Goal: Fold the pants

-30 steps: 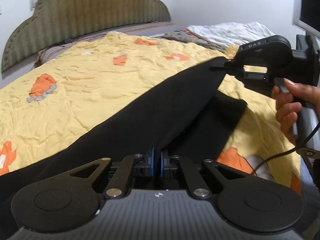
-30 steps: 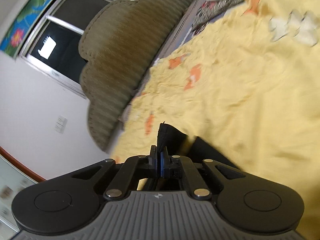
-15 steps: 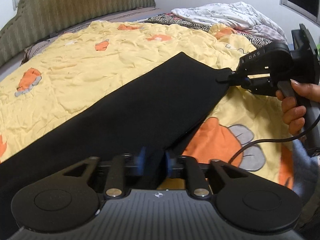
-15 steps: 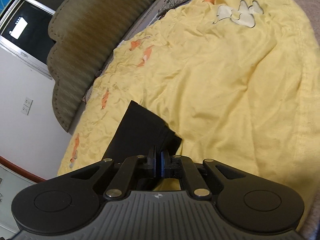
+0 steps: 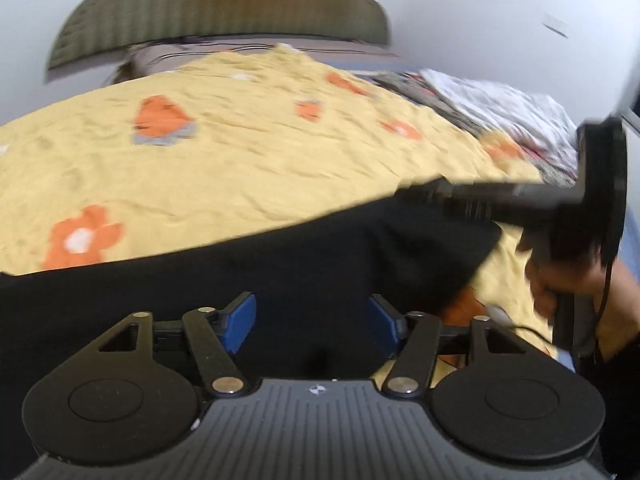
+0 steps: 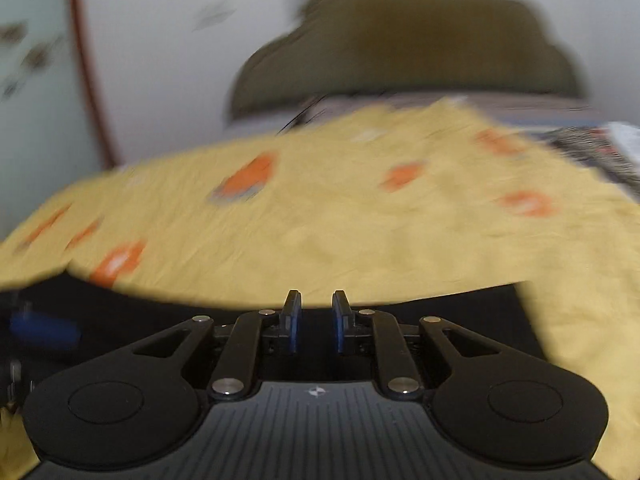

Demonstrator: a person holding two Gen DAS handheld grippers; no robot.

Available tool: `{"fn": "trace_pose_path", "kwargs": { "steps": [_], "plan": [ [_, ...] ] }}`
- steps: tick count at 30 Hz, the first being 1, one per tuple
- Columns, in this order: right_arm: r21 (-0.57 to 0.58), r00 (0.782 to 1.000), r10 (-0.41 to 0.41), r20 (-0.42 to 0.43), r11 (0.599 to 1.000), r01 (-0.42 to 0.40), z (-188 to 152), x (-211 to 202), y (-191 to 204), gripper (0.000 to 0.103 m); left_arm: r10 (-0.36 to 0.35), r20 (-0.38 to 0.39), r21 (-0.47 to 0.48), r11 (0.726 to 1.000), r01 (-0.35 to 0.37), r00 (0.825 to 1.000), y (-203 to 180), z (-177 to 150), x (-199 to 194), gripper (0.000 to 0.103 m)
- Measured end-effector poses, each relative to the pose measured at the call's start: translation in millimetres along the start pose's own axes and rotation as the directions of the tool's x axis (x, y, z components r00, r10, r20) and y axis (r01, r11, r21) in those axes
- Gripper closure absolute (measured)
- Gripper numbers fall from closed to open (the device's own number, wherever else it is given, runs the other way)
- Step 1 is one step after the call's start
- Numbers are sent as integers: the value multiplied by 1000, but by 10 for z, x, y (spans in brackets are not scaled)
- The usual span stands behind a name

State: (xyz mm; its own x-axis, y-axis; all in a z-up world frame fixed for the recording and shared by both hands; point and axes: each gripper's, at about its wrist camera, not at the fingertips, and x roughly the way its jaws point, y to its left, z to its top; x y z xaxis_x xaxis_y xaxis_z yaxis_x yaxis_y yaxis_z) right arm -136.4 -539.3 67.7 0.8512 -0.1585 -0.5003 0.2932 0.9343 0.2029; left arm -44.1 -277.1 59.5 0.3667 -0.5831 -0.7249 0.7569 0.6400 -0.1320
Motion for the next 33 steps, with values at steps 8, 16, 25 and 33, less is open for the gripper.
{"fn": "trace_pose_path", "kwargs": {
  "steps": [8,16,25,33],
  "plan": [
    [146,990,-92,-111,983,108,141,610,-494,87,20,-63,-72,997,-25,998,122,227,374,35],
    [11,975,-122,-185,992,126,-158,101,-683,80,10,-125,17,1000,-8,992,-159,201,794,35],
    [170,982,-168,-82,969,180,-103,-129,-1162,77,107,-70,136,986,-96,992,-494,94,822,28],
    [259,944,-329,-33,909,326,-383,-310,-1225,49,175,-73,181,971,-159,982,-629,32,1017,17]
  ]
}}
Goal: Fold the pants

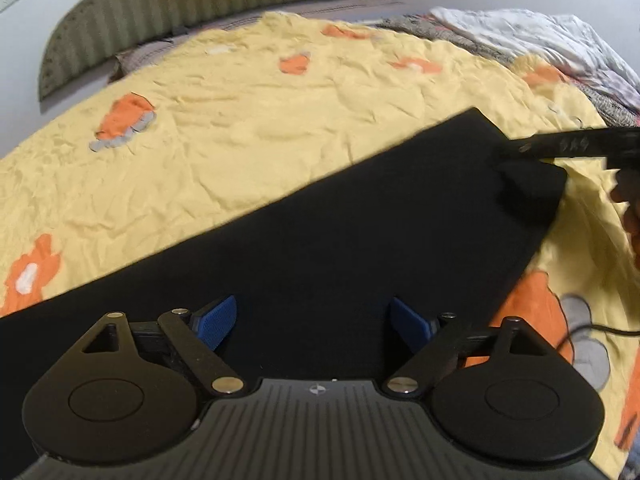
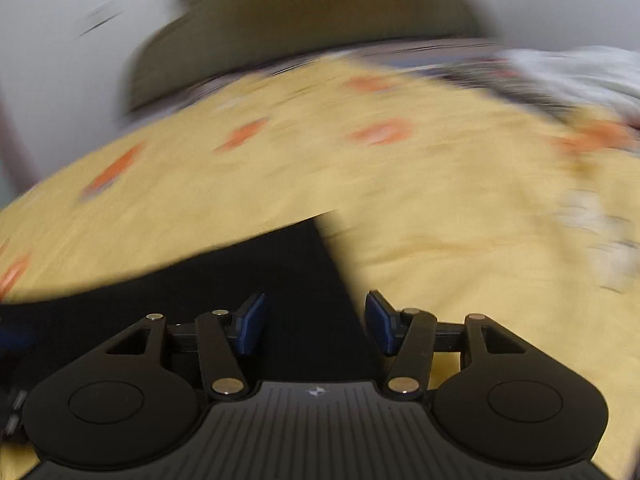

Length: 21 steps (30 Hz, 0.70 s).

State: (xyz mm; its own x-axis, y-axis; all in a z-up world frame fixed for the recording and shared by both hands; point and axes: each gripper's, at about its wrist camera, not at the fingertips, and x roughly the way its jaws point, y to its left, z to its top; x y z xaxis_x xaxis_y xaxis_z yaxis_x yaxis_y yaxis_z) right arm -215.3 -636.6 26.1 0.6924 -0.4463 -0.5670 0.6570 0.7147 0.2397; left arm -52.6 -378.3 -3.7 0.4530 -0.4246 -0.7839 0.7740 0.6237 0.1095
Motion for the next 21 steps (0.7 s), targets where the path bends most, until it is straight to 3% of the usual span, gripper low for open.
{"fn": "trace_pose_path", "kwargs": {
  "steps": [1,3,5,8,10,12,13,14,15,18,21],
  "plan": [
    [35,998,-29,52,999,27,-1,-119,-54,48,10,9,-9,1000,-10,1000,7,7,-49,20],
    [104,995,31,99,994,-42,-35,-338,-174,45,27,63,-16,1000,-26,998,30,-11,-192,17],
    [133,984,166,59,976,-173,-102,-435,-223,34,52,80,-4,999,-52,995,35,-17,-234,14],
    [102,961,274,-21,957,-271,-244,-430,-93,34,98,40,3,995,-98,994,51,2,-77,14],
    [54,957,285,-48,958,-283,-307,-383,30,33,90,10,-25,996,-90,996,82,15,62,12],
    [16,973,218,-82,976,-217,-321,-263,113,34,77,13,-71,995,-76,997,143,47,139,6],
    [13,980,180,-83,984,-180,-319,-242,140,33,81,1,-90,993,-81,997,181,57,132,8],
    [18,981,180,-66,984,-180,-306,-275,156,33,74,3,-115,991,-73,997,215,63,76,16],
    [29,979,201,-43,979,-200,-289,-329,179,33,67,23,-131,989,-64,997,255,55,-21,16],
    [37,950,312,-9,950,-312,-195,-427,401,33,123,68,-164,980,-110,990,380,-22,-348,14],
    [-118,908,417,-31,901,-418,-119,-466,969,33,196,83,-244,955,-171,977,669,-204,-716,10]
  ]
}}
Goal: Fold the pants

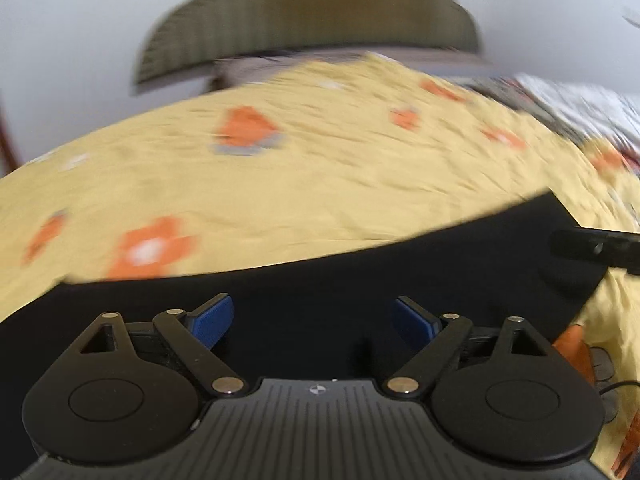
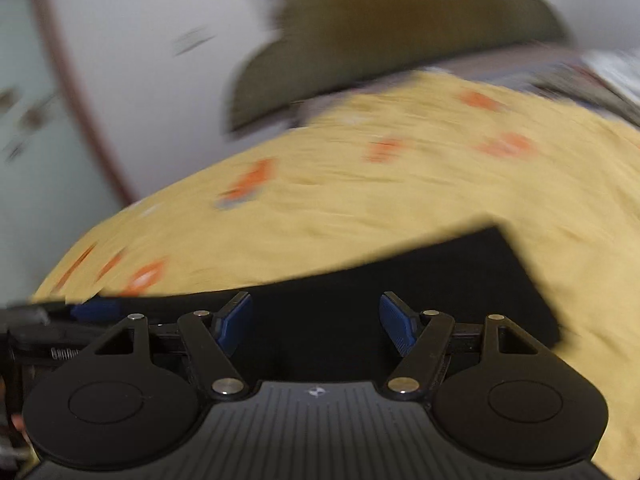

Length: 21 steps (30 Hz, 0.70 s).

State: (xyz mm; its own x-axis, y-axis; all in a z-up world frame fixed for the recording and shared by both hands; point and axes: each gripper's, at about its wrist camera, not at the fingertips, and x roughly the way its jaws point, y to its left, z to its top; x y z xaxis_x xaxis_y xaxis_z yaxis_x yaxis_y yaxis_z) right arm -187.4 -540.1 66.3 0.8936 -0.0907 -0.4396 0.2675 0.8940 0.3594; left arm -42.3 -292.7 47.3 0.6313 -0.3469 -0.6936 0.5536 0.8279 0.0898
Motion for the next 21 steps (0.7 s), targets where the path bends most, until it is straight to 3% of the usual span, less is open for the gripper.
{"fn": "trace_pose_path", "kwargs": {
  "steps": [3,7,9,11,12,13,14,15,18,19,21],
  "plan": [
    [-230,995,85,-50,969,-94,75,360,693,33,138,-11,-84,987,-138,990,510,-104,-223,9],
    [-532,974,154,-166,818,-220,32,954,1736,33,314,-93,-223,918,-327,945,1314,-321,-453,9],
    [-567,939,216,-268,752,-335,-4,1278,2143,33,381,-125,-265,877,-401,916,1673,-443,-578,9],
    [-546,879,266,-395,702,-458,-39,1635,2439,33,442,-156,-281,838,-469,883,1930,-514,-648,9],
    [-544,862,266,-432,685,-484,-69,1801,2566,33,462,-173,-281,824,-493,870,2039,-542,-677,9],
    [-557,862,244,-445,678,-480,-116,1936,2678,33,475,-184,-278,815,-509,861,2145,-573,-697,9],
    [-582,875,198,-441,679,-447,-161,2084,2758,33,487,-192,-272,808,-523,852,2238,-600,-700,9],
    [-600,896,159,-415,692,-401,-184,2170,2801,27,507,-209,-258,796,-547,836,2317,-638,-684,9],
    [-578,934,129,-334,755,-311,-107,2037,2783,24,585,-254,-194,750,-633,771,2457,-729,-651,9],
    [-583,933,160,-322,743,-329,-114,1902,2780,24,604,-257,-179,738,-651,754,2492,-779,-656,8],
    [-596,905,226,-361,691,-410,-215,1654,2808,24,599,-268,-167,742,-649,755,2557,-858,-612,5]
  ]
}}
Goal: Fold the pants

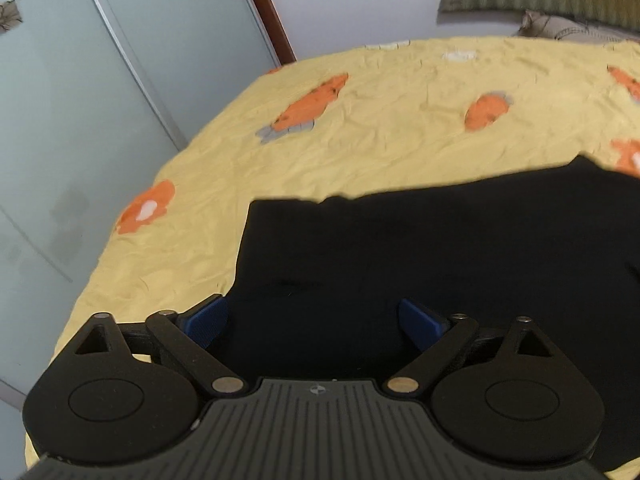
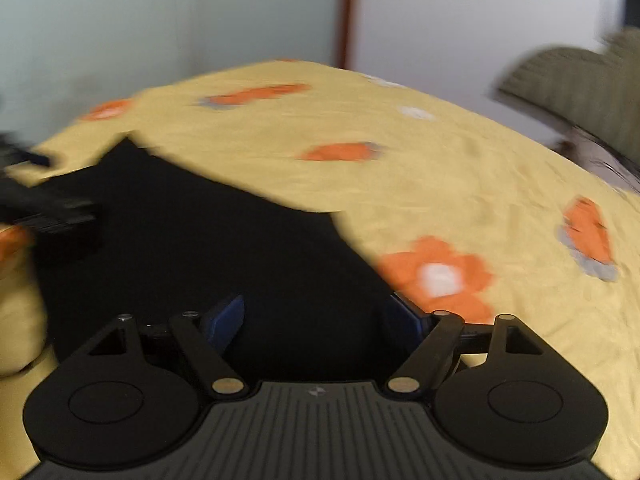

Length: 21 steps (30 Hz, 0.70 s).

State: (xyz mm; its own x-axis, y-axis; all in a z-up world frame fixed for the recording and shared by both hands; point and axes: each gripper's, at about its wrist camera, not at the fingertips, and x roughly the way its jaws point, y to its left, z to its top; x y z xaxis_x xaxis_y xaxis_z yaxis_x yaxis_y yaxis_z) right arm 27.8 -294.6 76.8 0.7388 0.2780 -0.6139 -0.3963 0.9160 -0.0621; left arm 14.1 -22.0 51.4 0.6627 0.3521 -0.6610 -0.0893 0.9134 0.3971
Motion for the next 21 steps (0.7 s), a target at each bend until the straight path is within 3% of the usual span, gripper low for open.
{"fn": "trace_pose_path", "kwargs": {
  "steps": [3,4,5,7,9,11,13,15,17,19,21],
  "plan": [
    [-128,997,37,-74,991,-46,-200,-32,319,24,-5,1,-33,999,5,1000,19,16,4,8],
    [-170,997,-5,-82,985,-9,-278,-1,408,22,-9,15,-42,999,10,1000,-10,33,-31,8],
    [-153,999,-36,-33,988,31,-346,-75,415,22,-30,35,-43,999,32,999,-41,54,-130,8],
    [-65,993,-116,2,991,116,-450,-283,338,22,-94,82,-34,995,97,992,-137,71,-334,6],
    [73,980,-173,98,983,167,-643,-678,173,21,-182,128,6,983,182,975,-321,119,-585,6],
    [257,958,-252,140,943,210,-913,-1070,-44,21,-261,156,57,965,255,953,-557,163,-760,5],
    [449,926,-349,144,857,254,-1279,-1452,-318,21,-361,175,133,931,341,916,-875,194,-968,5],
    [641,885,-449,125,718,273,-1729,-1862,-609,21,-451,164,212,885,415,877,-1216,201,-1124,5],
    [802,852,-506,131,560,209,-2219,-2238,-875,21,-515,139,275,841,467,846,-1563,191,-1259,5],
    [900,838,-527,146,422,109,-2672,-2543,-1103,20,-572,119,332,794,510,812,-1900,162,-1389,5],
    [941,829,-534,168,337,27,-2987,-2708,-1244,20,-608,105,382,756,532,787,-2225,87,-1524,5]
  ]
}}
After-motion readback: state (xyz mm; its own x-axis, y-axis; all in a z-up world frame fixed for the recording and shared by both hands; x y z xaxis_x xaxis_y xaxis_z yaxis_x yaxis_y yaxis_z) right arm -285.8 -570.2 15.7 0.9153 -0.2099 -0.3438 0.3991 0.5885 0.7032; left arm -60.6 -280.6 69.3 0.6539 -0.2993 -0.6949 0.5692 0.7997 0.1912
